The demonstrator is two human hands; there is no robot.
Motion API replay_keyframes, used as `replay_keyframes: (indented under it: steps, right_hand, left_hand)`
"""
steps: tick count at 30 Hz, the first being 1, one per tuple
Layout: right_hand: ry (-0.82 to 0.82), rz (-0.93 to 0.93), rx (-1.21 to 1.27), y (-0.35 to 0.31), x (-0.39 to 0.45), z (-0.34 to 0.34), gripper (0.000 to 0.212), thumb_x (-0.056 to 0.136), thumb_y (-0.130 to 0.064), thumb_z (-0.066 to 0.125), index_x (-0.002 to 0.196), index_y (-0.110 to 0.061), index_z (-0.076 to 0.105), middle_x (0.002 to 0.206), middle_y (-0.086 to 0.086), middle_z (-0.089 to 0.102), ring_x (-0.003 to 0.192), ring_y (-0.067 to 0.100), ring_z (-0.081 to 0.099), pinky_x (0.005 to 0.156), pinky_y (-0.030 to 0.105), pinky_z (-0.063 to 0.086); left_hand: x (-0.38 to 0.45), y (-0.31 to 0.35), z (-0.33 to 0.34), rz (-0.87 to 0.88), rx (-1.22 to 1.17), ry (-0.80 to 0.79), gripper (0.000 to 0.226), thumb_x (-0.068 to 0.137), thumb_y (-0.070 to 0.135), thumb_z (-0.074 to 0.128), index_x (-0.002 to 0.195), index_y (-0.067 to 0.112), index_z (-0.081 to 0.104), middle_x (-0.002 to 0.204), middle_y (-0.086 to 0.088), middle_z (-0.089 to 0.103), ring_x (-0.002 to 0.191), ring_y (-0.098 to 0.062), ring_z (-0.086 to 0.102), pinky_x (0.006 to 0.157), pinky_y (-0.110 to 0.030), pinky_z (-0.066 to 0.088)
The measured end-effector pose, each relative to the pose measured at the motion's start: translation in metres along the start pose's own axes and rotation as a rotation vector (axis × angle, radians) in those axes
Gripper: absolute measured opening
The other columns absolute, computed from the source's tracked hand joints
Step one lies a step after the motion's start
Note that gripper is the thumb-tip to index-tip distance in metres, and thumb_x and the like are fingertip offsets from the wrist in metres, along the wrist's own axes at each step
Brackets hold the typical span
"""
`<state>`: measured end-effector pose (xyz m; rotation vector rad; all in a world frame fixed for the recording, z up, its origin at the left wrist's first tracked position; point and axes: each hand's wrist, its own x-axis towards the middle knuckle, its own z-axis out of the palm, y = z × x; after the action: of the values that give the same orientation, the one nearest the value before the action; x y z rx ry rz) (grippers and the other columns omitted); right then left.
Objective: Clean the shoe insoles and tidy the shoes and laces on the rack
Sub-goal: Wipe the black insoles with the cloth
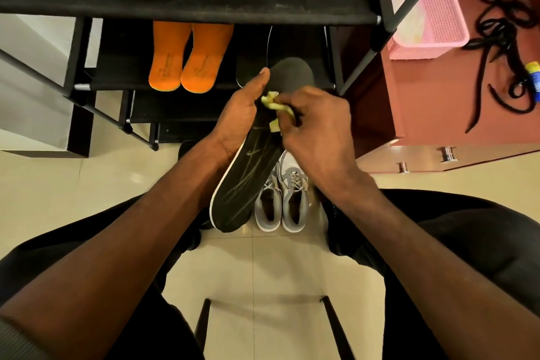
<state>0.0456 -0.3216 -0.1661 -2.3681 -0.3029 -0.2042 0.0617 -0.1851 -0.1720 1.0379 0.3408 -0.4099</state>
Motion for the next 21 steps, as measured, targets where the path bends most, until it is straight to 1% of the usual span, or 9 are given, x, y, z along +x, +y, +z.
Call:
replay_keyframes:
  steps: [2,5,9,12,14,16,18,19,21]
  right_hand:
    - [-0.007,0.010,-0.038,0.001,0.000,0.001,0.025,0.087,-0.007,0.073,0.110,-0.013,0.080,0.098,0.002,0.074,0.088,0.019,0.070,0.078,0.041,0.060]
    - [0.094,0.111,-0.108,0.013,0.013,-0.011,0.019,0.089,-0.011,0.074,0.106,-0.014,0.080,0.100,0.003,0.074,0.089,0.017,0.070,0.083,0.039,0.060]
    - [0.262,0.276,-0.078,0.033,0.031,-0.029,0.018,0.088,-0.014,0.075,0.105,-0.016,0.082,0.096,-0.001,0.079,0.081,0.008,0.070,0.079,0.025,0.059]
    - [0.268,0.304,-0.023,0.035,0.036,-0.028,0.017,0.089,-0.016,0.075,0.104,-0.017,0.082,0.092,-0.005,0.079,0.079,0.007,0.072,0.078,0.027,0.061]
    - [0.245,0.280,-0.008,0.032,0.035,-0.025,0.018,0.091,-0.015,0.073,0.105,-0.018,0.082,0.094,-0.005,0.079,0.081,0.007,0.072,0.081,0.030,0.062]
    - [0.209,0.216,0.016,0.025,0.030,-0.020,0.019,0.092,-0.015,0.071,0.108,-0.016,0.081,0.100,-0.005,0.078,0.086,0.007,0.072,0.083,0.032,0.062]
    - [0.161,0.095,0.044,0.014,0.021,-0.011,0.019,0.093,-0.013,0.071,0.110,-0.014,0.080,0.105,-0.003,0.076,0.092,0.008,0.071,0.084,0.032,0.061]
    - [0.131,0.027,0.060,0.008,0.016,-0.006,0.019,0.092,-0.012,0.072,0.110,-0.012,0.080,0.105,-0.001,0.075,0.094,0.009,0.070,0.083,0.031,0.060]
    - [0.092,-0.051,0.087,-0.001,0.007,0.004,0.019,0.090,-0.011,0.072,0.109,-0.008,0.079,0.102,0.001,0.075,0.091,0.011,0.070,0.079,0.031,0.060]
  left_hand:
    - [-0.002,-0.001,0.004,-0.008,-0.020,-0.005,0.040,0.112,0.029,0.036,0.115,0.004,0.067,0.104,-0.009,0.076,0.099,-0.018,0.073,0.087,-0.029,0.058]
    - [-0.006,-0.006,0.014,-0.041,0.024,-0.032,0.040,0.111,0.034,0.038,0.123,0.008,0.066,0.105,-0.008,0.076,0.094,-0.020,0.075,0.079,-0.034,0.062]
    - [-0.012,-0.014,0.019,-0.141,0.072,-0.143,0.053,0.107,0.049,0.045,0.137,0.009,0.062,0.134,-0.024,0.065,0.112,-0.042,0.064,0.085,-0.049,0.059]
    - [-0.015,-0.010,0.018,-0.131,0.130,-0.111,0.053,0.109,0.049,0.038,0.135,0.010,0.063,0.133,-0.023,0.065,0.119,-0.047,0.061,0.098,-0.059,0.052]
    - [-0.017,-0.003,0.019,-0.102,0.194,-0.115,0.049,0.111,0.047,0.031,0.126,0.017,0.066,0.121,-0.011,0.074,0.112,-0.031,0.070,0.099,-0.050,0.055]
    - [-0.018,0.001,0.019,-0.052,0.272,-0.129,0.043,0.113,0.039,0.022,0.117,0.024,0.062,0.096,0.011,0.079,0.091,-0.002,0.074,0.081,-0.022,0.061]
    - [-0.015,0.001,0.018,0.004,0.271,-0.092,0.043,0.114,0.026,0.015,0.123,0.020,0.057,0.089,0.021,0.075,0.084,0.018,0.066,0.073,-0.003,0.049]
    - [-0.015,0.001,0.014,0.052,0.252,-0.084,0.044,0.114,0.023,0.015,0.132,0.011,0.054,0.092,0.019,0.073,0.085,0.019,0.065,0.075,-0.001,0.046]
    - [-0.014,0.001,0.008,0.093,0.226,-0.043,0.048,0.114,0.022,0.017,0.131,-0.003,0.055,0.086,0.012,0.076,0.084,0.011,0.069,0.074,-0.004,0.047]
